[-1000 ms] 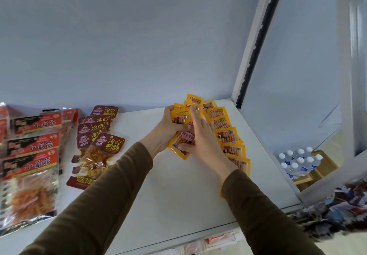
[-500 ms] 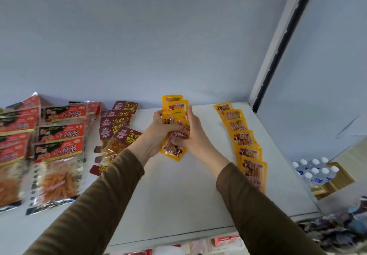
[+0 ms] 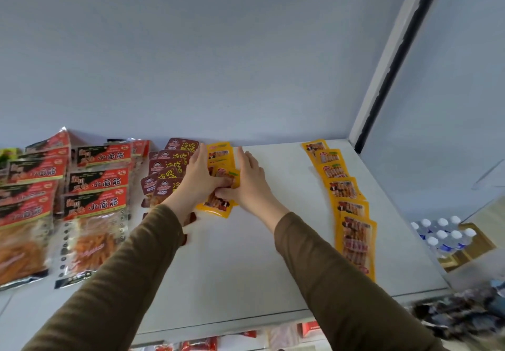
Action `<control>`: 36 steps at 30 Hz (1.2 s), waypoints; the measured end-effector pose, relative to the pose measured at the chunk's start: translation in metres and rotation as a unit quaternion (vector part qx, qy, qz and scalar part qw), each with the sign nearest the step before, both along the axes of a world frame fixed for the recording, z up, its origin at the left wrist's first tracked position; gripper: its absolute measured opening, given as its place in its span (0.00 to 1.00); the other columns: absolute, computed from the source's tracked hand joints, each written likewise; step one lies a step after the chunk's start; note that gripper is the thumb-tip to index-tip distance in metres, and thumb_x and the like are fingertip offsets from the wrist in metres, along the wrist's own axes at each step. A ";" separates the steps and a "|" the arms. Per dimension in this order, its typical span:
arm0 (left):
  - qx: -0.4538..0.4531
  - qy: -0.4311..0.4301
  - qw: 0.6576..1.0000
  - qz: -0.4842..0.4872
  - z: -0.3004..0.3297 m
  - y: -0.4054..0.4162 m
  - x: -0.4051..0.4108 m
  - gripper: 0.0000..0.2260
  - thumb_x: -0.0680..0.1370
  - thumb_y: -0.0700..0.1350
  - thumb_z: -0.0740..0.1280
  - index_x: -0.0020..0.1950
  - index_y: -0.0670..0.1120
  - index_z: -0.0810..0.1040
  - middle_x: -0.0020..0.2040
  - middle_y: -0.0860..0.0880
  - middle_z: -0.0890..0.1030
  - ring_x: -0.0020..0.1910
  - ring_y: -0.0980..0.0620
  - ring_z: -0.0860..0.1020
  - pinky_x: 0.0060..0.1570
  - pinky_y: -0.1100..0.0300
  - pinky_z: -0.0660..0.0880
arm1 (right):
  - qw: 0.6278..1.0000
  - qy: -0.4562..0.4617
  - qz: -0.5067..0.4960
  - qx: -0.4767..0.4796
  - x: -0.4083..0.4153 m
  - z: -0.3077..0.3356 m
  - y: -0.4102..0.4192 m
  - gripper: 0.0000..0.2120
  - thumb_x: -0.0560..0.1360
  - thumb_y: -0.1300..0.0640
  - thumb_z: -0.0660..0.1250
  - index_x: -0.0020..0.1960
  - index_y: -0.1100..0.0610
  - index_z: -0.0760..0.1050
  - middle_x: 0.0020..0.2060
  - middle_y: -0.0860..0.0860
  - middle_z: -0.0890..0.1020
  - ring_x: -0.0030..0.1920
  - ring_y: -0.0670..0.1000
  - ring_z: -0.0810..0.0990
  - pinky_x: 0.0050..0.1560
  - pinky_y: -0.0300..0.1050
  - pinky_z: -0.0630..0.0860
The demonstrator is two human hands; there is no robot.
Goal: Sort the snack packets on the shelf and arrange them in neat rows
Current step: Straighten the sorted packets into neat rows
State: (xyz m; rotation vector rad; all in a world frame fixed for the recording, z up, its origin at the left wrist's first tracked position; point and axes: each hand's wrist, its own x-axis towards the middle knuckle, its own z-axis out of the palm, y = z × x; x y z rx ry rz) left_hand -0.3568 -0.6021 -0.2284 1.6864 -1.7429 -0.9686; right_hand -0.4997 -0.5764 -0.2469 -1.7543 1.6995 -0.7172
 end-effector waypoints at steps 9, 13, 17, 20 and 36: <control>-0.108 -0.026 0.988 -0.104 0.011 0.001 -0.067 0.38 0.77 0.52 0.75 0.82 0.51 0.60 0.82 0.48 0.59 0.81 0.47 0.57 0.79 0.47 0.58 | 0.983 0.129 -0.105 -0.072 -0.110 0.030 0.108 0.43 0.73 0.41 0.74 0.81 0.48 0.57 0.80 0.50 0.57 0.78 0.54 0.53 0.76 0.50 0.54; -0.076 -0.012 0.984 -0.159 -0.001 -0.010 -0.126 0.36 0.78 0.53 0.73 0.82 0.49 0.60 0.80 0.47 0.63 0.79 0.46 0.61 0.77 0.49 0.60 | 0.973 0.183 -0.139 0.021 -0.157 0.017 0.154 0.54 0.70 0.33 0.71 0.82 0.45 0.41 0.82 0.49 0.47 0.80 0.57 0.46 0.78 0.56 0.50; -0.024 -0.003 0.986 -0.164 -0.013 -0.029 -0.177 0.37 0.80 0.57 0.70 0.83 0.48 0.57 0.81 0.44 0.63 0.79 0.43 0.60 0.76 0.46 0.62 | 0.966 0.191 -0.152 0.091 -0.172 -0.007 0.169 0.55 0.71 0.28 0.65 0.81 0.46 0.32 0.82 0.53 0.38 0.81 0.58 0.40 0.79 0.57 0.45; -0.016 -0.009 0.987 -0.158 -0.015 -0.041 -0.209 0.40 0.79 0.62 0.69 0.83 0.47 0.55 0.79 0.41 0.65 0.79 0.41 0.58 0.74 0.45 0.62 | 0.963 0.198 -0.176 0.058 -0.170 -0.020 0.157 0.51 0.75 0.28 0.59 0.82 0.52 0.35 0.82 0.54 0.39 0.82 0.56 0.43 0.79 0.57 0.45; 0.011 0.231 0.967 -0.107 -0.013 -0.050 -0.238 0.27 0.79 0.41 0.72 0.73 0.55 0.63 0.65 0.46 0.72 0.49 0.52 0.81 0.38 0.61 0.81 | 0.939 0.124 -0.311 -0.074 -0.178 -0.028 0.058 0.44 0.77 0.36 0.65 0.82 0.55 0.47 0.76 0.54 0.62 0.74 0.57 0.63 0.75 0.55 0.63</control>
